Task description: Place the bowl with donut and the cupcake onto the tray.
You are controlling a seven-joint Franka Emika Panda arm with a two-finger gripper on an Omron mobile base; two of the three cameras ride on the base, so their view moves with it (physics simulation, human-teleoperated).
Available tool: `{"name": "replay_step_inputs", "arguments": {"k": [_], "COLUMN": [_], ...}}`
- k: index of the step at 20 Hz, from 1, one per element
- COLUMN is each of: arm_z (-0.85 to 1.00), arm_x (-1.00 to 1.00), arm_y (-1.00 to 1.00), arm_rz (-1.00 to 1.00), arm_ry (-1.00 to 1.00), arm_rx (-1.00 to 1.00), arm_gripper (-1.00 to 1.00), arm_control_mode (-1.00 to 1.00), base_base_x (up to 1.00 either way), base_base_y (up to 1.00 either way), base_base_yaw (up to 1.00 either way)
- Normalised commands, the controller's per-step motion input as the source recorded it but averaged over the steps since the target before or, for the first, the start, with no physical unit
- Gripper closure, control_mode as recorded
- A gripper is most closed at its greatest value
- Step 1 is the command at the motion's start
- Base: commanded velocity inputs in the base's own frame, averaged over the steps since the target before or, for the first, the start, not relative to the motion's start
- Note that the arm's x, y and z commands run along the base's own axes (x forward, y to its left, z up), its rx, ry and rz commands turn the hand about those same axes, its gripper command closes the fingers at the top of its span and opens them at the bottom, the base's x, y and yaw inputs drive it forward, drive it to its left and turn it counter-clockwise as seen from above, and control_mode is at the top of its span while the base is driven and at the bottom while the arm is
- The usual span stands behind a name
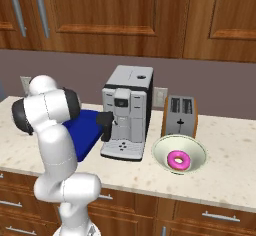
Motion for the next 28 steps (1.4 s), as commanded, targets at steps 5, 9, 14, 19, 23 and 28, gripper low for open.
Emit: {"name": "replay_step_inputs", "arguments": {"k": [5,9,14,19,23,28], "arm_z": [0.12,0.03,0.01,0.00,0.00,-0.04], "arm_x": [-0.18,-0.17,-0.11,0.00,0.05,0.09], "arm_y": [-0.52,-0.60,-0.65,-0.64,-0.60,-0.46], "arm_rz": [0.00,0.00,0.00,0.00,0.00,0.00], "arm_ry": [-0.03,-0.02,-0.01,0.00,0.00,0.00], "arm_rx": [0.00,0.00,0.00,0.00,0.00,0.00], "arm_gripper": [1.00,1.00,1.00,1.00,1.00,1.00], "arm_control_mode": [-1.00,-1.00,-1.00,-1.00,-1.00,-1.00], "base_base_x": [0.00,0.00,0.00,0.00,0.00,0.00], "base_base_y": [0.00,0.00,0.00,0.00,0.00,0.00], "base_base_yaw": [0.00,0.00,0.00,0.00,0.00,0.00]}}
